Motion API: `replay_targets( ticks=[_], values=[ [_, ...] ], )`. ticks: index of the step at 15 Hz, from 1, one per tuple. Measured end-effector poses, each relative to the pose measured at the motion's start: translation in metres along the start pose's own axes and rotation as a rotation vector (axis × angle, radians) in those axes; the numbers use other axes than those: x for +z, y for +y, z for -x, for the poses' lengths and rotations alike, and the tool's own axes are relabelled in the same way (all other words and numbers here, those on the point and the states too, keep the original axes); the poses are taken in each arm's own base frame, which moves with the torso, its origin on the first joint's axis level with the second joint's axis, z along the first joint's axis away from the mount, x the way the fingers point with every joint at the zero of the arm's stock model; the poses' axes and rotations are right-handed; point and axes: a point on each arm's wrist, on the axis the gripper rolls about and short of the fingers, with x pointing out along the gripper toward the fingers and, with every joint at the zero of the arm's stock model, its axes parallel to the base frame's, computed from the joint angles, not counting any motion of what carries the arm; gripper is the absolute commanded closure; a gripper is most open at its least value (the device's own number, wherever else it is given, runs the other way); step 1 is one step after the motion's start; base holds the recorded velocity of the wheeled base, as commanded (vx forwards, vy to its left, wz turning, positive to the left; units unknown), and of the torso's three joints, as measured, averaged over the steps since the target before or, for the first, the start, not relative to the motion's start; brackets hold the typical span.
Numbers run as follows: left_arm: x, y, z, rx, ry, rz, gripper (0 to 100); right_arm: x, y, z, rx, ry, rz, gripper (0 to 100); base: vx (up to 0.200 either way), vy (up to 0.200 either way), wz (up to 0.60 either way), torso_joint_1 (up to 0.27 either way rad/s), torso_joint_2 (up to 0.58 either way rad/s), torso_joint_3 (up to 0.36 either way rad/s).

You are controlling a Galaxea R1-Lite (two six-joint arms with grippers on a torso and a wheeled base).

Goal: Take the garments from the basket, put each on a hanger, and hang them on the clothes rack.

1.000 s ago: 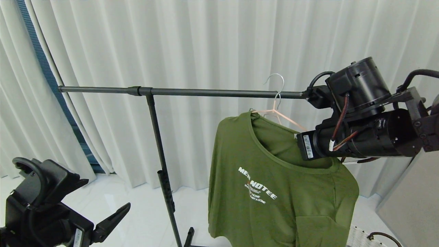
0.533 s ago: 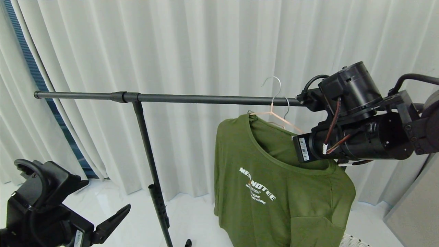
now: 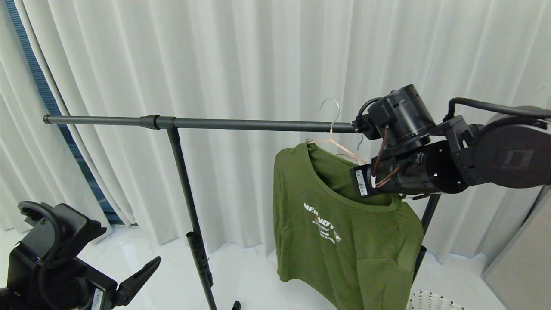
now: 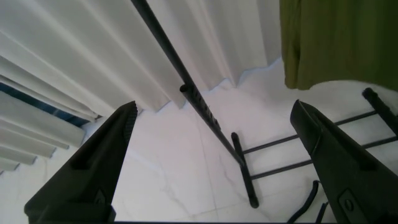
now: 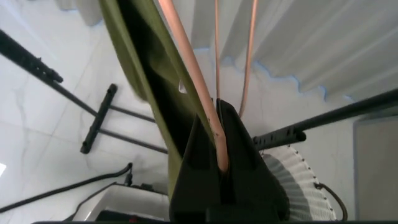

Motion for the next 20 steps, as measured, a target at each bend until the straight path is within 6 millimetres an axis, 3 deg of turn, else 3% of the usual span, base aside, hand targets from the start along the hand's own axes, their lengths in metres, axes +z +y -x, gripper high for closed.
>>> replay_targets(
  ticks=[8, 20],
  values=[
    [-0.009, -0.003, 0.005, -0.003, 0.006, 0.000, 0, 0.001, 0.014, -0.039, -0.053, 0.032, 0.021, 100, 0.000, 0.000, 0.00, 0.000, 0.00, 0.000],
    [-0.012, -0.004, 0.008, -0.004, 0.001, -0.002, 0, 0.004, 0.020, -0.054, -0.081, 0.028, 0.027, 100, 0.000, 0.000, 0.00, 0.000, 0.00, 0.000]
  ],
)
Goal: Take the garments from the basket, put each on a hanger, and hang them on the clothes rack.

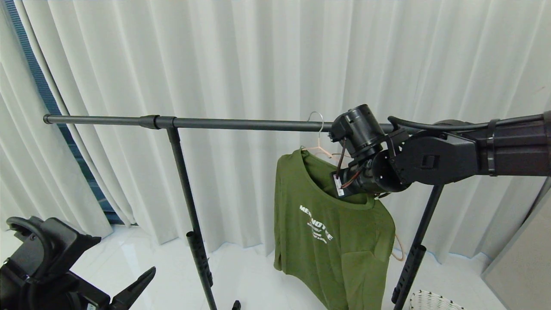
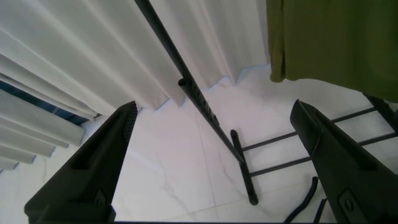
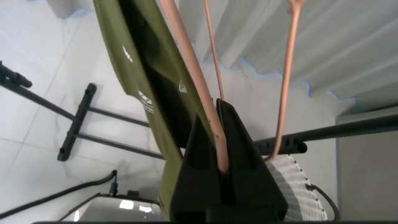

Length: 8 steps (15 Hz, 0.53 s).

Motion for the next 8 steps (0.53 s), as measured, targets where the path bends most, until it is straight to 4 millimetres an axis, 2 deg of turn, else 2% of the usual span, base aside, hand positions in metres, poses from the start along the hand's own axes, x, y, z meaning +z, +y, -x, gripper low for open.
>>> replay_targets(
  ticks=[5, 6, 8],
  values=[
    [-0.0028, -0.0010, 0.0015, -0.002, 0.002, -0.001, 0, -0.0004, 0.0020, -0.0043, -0.007, 0.012, 0.009, 100, 0.000, 0.000, 0.00, 0.000, 0.00, 0.000],
    [-0.0034, -0.0012, 0.0022, -0.001, 0.001, -0.001, 0, 0.0000, 0.0023, -0.0044, -0.007, 0.011, 0.008, 0, 0.000, 0.000, 0.00, 0.000, 0.00, 0.000],
    [-0.0037, -0.0012, 0.0030, 0.001, -0.002, 0.000, 0, 0.0005, 0.0026, -0.0042, -0.005, 0.007, 0.003, 0, 0.000, 0.000, 0.00, 0.000, 0.00, 0.000]
  ],
)
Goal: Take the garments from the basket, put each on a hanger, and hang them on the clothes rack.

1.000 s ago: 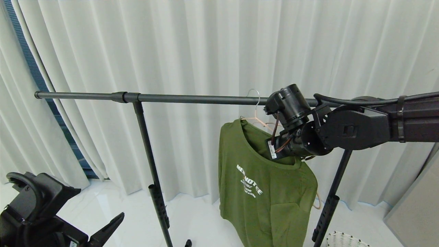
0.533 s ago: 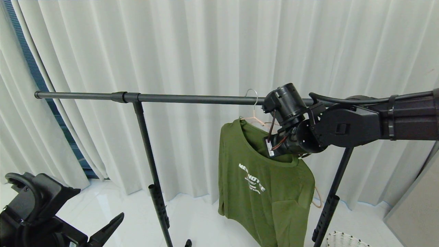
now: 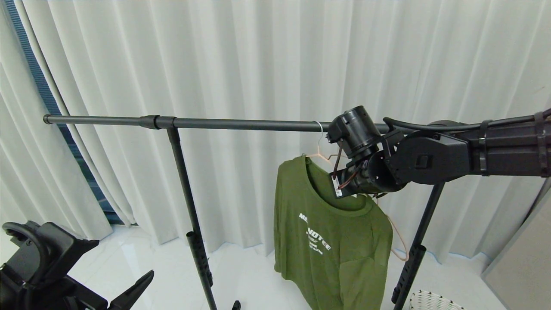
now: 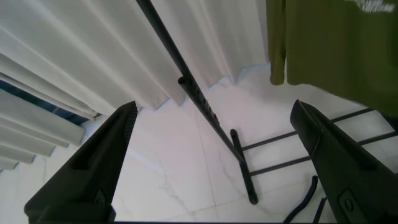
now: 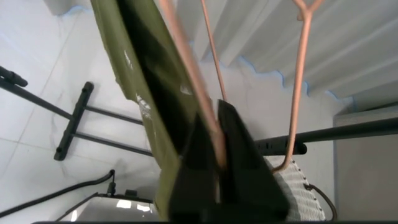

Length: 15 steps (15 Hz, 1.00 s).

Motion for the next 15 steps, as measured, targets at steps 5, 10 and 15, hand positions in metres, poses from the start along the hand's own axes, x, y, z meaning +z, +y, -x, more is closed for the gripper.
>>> replay_targets(
  ticks=[5, 10, 15],
  values=[
    [0.002, 0.001, 0.000, 0.007, -0.008, 0.011, 0, 0.008, -0.003, 0.019, 0.023, -0.043, -0.031, 0, 0.000, 0.000, 0.00, 0.000, 0.00, 0.000],
    [0.003, 0.003, 0.000, 0.022, -0.008, 0.014, 0, 0.005, -0.032, 0.077, 0.033, -0.038, -0.033, 0, 0.000, 0.000, 0.00, 0.000, 0.00, 0.000],
    [0.004, 0.011, 0.000, 0.086, 0.004, 0.037, 0, -0.028, -0.093, 0.124, -0.071, 0.119, 0.009, 0, -0.120, 0.000, 0.00, 0.006, 0.00, -0.001]
  ],
)
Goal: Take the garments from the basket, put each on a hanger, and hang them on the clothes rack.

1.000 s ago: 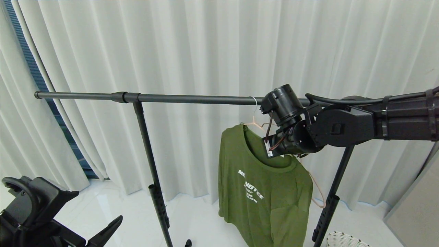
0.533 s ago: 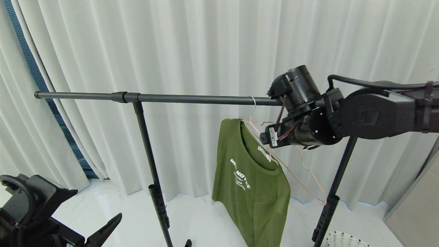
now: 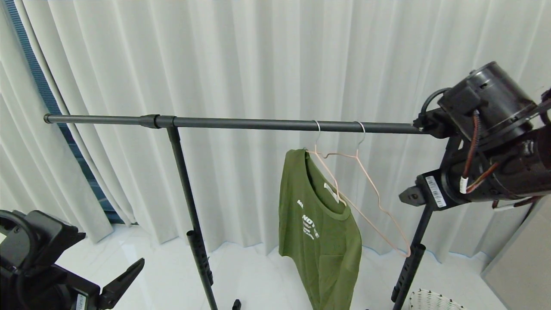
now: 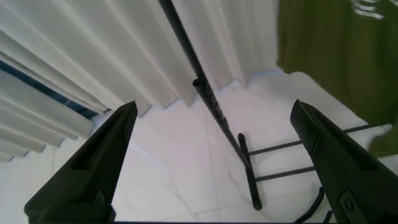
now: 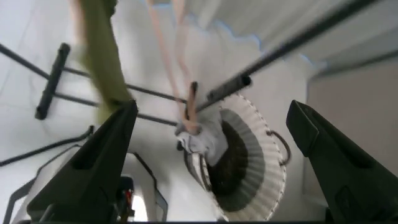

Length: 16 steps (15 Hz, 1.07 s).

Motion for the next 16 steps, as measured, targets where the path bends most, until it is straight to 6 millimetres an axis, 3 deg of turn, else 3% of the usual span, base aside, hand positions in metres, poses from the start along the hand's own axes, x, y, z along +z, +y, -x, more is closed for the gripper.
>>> replay_targets(
  ticks=[3, 6, 12, 16],
  values=[
    [0.000, 0.004, 0.000, 0.028, 0.009, 0.012, 0, -0.027, -0.043, 0.008, -0.084, 0.028, 0.018, 0, -0.200, 0.000, 0.00, -0.004, 0.00, 0.007],
    [-0.001, 0.004, -0.001, 0.031, 0.016, 0.013, 0, -0.043, -0.067, 0.005, -0.142, -0.025, -0.003, 0, -0.200, 0.000, 0.00, -0.001, 0.00, 0.004],
    [0.000, 0.004, -0.002, 0.030, 0.017, 0.020, 0, -0.065, -0.089, -0.016, -0.241, -0.081, 0.031, 0, -0.033, 0.000, 0.00, 0.000, 0.00, 0.001],
    [0.005, 0.007, -0.004, 0.037, 0.009, 0.025, 0, -0.078, -0.094, -0.020, -0.263, -0.041, 0.044, 0, 0.000, 0.000, 0.00, -0.157, 0.40, 0.228]
  ],
)
